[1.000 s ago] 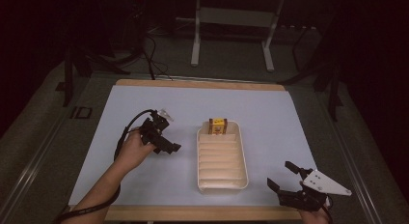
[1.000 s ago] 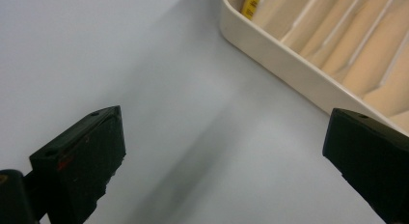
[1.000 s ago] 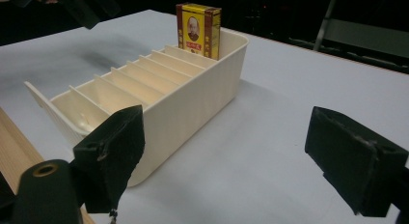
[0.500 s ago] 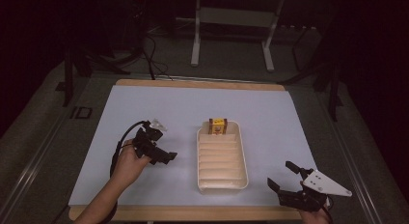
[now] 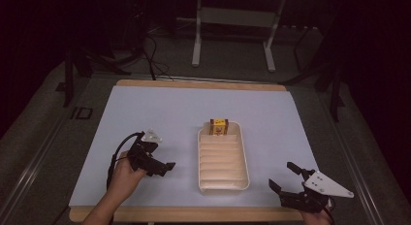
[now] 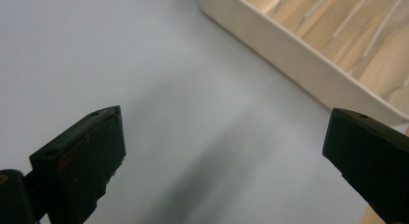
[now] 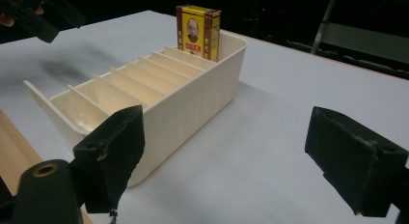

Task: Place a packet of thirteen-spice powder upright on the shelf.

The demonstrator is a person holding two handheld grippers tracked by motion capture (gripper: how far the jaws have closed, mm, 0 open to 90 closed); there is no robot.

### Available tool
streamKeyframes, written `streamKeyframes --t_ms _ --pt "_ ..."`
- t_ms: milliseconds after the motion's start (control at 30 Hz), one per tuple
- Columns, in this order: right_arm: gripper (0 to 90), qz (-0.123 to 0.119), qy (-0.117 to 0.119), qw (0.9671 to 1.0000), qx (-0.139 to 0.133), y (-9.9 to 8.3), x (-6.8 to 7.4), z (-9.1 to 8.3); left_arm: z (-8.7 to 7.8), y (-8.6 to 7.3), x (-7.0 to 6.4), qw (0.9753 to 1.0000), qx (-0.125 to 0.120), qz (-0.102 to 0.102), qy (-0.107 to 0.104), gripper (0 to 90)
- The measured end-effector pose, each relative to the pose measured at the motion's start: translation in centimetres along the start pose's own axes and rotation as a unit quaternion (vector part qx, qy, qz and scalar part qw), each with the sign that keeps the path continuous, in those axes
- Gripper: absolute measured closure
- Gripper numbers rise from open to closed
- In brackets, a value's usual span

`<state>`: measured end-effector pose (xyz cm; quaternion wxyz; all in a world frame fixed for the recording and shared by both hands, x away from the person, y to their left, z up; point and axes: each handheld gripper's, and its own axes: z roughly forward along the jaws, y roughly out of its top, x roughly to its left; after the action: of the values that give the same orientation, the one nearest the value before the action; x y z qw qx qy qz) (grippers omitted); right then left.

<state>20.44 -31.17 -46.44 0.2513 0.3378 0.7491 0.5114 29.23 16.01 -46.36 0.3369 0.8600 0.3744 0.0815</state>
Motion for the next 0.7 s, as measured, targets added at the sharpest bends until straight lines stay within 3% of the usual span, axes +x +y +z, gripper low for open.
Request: streamKeyframes --t_ms 300,467,700 --pt "14.0 -0.002 -0.001 1.0 -0.001 0.0 0.0 -0.1 -0.1 -1.9 0.0 1.0 0.002 -0.008 0.0 1.4" --pt "14.0 -0.004 -0.003 1.0 -0.002 0.0 0.0 0.0 -0.2 -2.8 0.2 0.9998 -0.009 -0.015 0.012 1.4" --pt "14.0 -0.011 -0.006 0.9999 -0.002 0.0 0.1 -0.1 0.2 -3.2 0.3 0.9996 -0.009 -0.026 0.0 1.4"
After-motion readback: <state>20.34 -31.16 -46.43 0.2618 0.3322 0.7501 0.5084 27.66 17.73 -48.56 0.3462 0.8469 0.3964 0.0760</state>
